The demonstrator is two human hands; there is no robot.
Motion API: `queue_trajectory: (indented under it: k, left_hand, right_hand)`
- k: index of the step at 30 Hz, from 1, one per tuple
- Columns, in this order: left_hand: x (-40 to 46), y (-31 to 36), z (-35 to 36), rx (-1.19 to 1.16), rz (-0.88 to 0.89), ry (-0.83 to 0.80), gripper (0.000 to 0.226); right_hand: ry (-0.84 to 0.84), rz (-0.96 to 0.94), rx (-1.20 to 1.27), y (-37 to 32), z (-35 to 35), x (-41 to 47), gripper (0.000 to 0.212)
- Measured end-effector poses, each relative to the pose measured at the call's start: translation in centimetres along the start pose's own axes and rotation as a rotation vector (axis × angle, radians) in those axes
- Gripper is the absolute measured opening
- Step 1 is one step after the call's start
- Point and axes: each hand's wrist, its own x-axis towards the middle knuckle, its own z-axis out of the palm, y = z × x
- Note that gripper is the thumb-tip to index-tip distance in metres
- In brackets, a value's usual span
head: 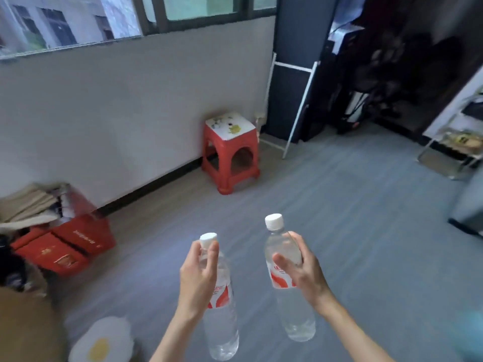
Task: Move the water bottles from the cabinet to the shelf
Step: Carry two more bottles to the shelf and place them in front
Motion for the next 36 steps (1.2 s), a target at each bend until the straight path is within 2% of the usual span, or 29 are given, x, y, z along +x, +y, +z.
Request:
queue_trajectory:
  k: [9,15,18,23,27,29,32,36]
  left_hand:
    - [4.9,6.6,21.5,0.1,0.217,-0.448,0.022]
    - [12.1,10.2,36.4,0.095,0.332,-0.546,0.046]
    - [16.2,13.9,43.7,0.085,0.384,-0.59,0.05]
    - [21.7,20.7,55.6,0.1,0.519,-0.713,0.038]
    - [24.4,24.9,64.4,0.096,0.57,-0.815,0.033]
    - [25.8,26.4,69.0,0.075,0.583,-0.833,0.038]
    - [27.8,28.5,76.0,0.068,0.593,-0.845,0.041]
    - [30.5,32.5,86.3,0.088,0.582,-0.818,0.032]
  right_hand:
    - [0.419,0.044,0.105,3.5,-17.0,5.0,0.048]
    - [0.603,0.095,0.105,4.7,-28.0,13.7,0.059]
    - [0.658,0.121,0.088,4.0,-33.9,19.2,0.065]
    - [0.783,0.117,0.126,2.7,-43.5,26.7,0.067]
    - [0.861,0.12,0.168,2.2,-51.2,31.5,0.049]
    - [0.887,0.112,0.176,2.5,-55.2,34.0,0.051]
    - [0.886,0.127,0.162,3.3,-61.0,38.3,0.063]
    - [0.825,0.11,0.092,4.7,-69.8,45.1,0.067]
